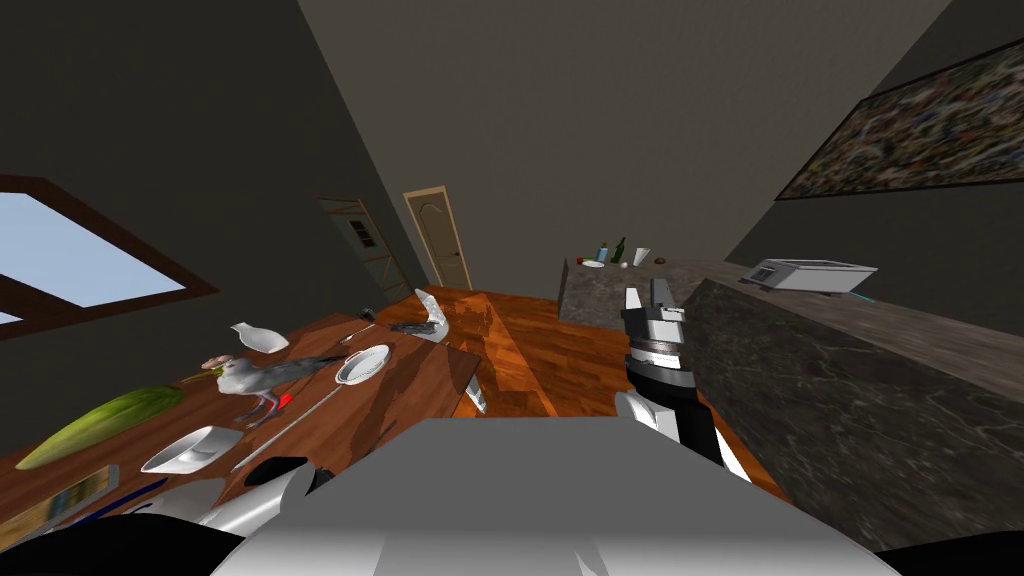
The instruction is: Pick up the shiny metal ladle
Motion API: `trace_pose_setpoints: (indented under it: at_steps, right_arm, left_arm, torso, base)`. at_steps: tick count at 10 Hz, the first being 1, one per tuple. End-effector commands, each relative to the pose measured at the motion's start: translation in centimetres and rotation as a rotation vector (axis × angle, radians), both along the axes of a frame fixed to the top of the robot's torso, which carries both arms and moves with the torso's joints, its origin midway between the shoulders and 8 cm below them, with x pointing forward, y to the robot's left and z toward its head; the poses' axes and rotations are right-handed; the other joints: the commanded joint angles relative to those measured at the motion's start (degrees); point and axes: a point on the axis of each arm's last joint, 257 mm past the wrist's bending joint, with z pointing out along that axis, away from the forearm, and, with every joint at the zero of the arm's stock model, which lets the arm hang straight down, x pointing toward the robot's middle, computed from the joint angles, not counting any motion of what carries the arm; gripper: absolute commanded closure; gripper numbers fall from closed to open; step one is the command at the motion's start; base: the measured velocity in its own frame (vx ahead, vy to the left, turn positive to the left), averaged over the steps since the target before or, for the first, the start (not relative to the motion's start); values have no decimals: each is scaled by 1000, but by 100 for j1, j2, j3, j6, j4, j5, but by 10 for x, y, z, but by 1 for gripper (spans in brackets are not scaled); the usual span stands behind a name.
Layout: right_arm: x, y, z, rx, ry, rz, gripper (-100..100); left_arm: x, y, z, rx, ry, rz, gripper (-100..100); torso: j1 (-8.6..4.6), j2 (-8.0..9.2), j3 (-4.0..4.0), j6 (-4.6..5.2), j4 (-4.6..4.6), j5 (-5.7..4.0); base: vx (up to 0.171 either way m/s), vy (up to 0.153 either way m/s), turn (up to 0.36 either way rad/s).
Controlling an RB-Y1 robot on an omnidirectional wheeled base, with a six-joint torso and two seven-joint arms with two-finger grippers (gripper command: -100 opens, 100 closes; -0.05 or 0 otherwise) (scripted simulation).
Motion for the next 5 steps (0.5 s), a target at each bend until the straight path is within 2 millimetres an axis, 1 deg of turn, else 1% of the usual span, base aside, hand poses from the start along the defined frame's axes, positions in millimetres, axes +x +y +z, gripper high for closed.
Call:
trace_pose_setpoints:
  at_steps: [1, 2, 3, 4, 5]
  right_arm:
    - [0, 0, 0, 0, 0, 0, 0]
    - [0, 0, 0, 0, 0, 0, 0]
    - [0, 0, 0, 0, 0, 0, 0]
    - [0, 0, 0, 0, 0, 0, 0]
    - [0, 0, 0, 0, 0, 0, 0]
  left_arm:
    - [0, 0, 0, 0, 0, 0, 0]
    - [2, 4, 10, 1, 2, -2, 100]
    - [3, 5, 15, 1, 3, -2, 100]
    - [3, 4, 12, 3, 1, -4, 100]
    - [3, 4, 13, 2, 2, -3, 0]
  torso:
    - [0, 0, 0, 0, 0, 0]
    - [0, 0, 0, 0, 0, 0]
    - [-11, 1, 1, 1, 1, -4]
    - [-19, 5, 3, 0, 1, -6]
    - [-12, 3, 2, -1, 1, -3]
  base:
    - [0, 0, 0]
    - [-5, -29, -9]
    - [-16, -43, -6]
    - [-8, -18, -1]
    - [0, 0, 0]
